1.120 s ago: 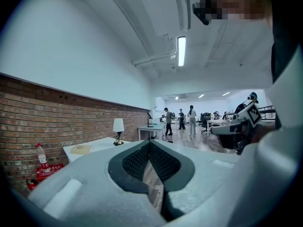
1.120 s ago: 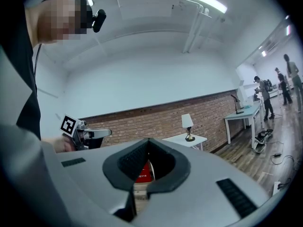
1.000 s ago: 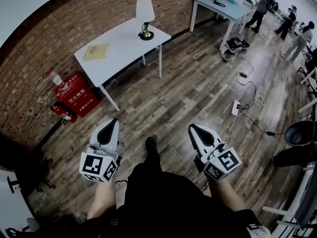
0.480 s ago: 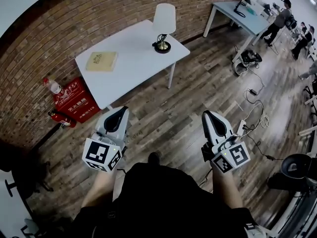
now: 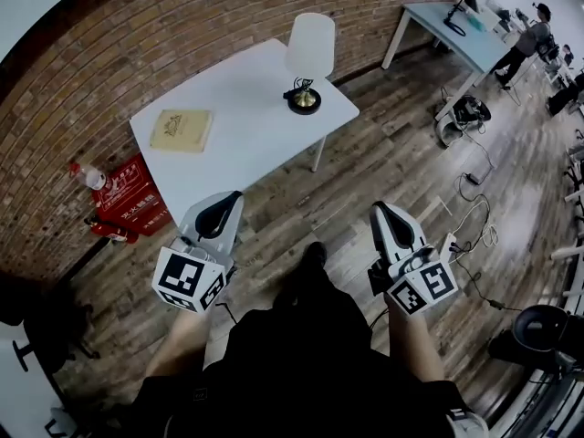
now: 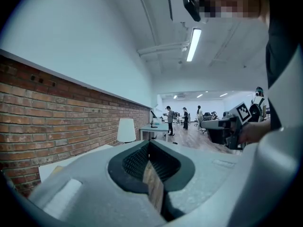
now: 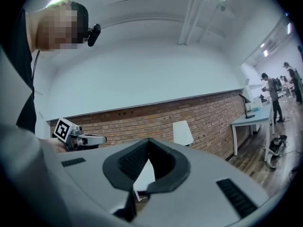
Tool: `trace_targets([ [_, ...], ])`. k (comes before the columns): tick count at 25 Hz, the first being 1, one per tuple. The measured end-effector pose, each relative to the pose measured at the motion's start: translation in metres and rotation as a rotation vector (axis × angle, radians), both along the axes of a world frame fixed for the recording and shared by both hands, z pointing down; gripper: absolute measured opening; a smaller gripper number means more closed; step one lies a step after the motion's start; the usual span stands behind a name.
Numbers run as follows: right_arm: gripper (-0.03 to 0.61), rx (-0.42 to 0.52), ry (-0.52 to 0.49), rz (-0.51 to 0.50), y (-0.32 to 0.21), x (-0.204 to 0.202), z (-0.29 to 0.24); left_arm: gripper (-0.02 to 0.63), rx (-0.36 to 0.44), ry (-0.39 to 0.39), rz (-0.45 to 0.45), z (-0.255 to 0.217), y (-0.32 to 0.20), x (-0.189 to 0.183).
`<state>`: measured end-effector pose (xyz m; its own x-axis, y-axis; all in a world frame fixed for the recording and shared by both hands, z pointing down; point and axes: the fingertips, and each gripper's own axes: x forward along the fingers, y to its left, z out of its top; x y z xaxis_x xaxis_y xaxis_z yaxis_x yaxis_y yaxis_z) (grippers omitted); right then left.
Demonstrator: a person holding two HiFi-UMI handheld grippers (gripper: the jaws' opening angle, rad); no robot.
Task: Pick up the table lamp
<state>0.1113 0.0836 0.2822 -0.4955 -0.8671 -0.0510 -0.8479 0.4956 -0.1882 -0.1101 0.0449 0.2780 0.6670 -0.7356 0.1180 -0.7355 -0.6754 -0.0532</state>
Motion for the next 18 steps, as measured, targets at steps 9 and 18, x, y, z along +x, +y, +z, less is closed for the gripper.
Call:
trace_targets([
  [9, 0.014, 0.036, 0.065, -0.171, -0.129, 0.01, 0.022, 0.008, -0.002, -0.038, -0.047, 0.01, -0.121, 0.056],
  [18, 0.015, 0.033, 0.114, -0.339, -0.254, 0.023, 0.05, 0.008, 0.02, -0.021, -0.153, 0.02, -0.239, 0.105],
])
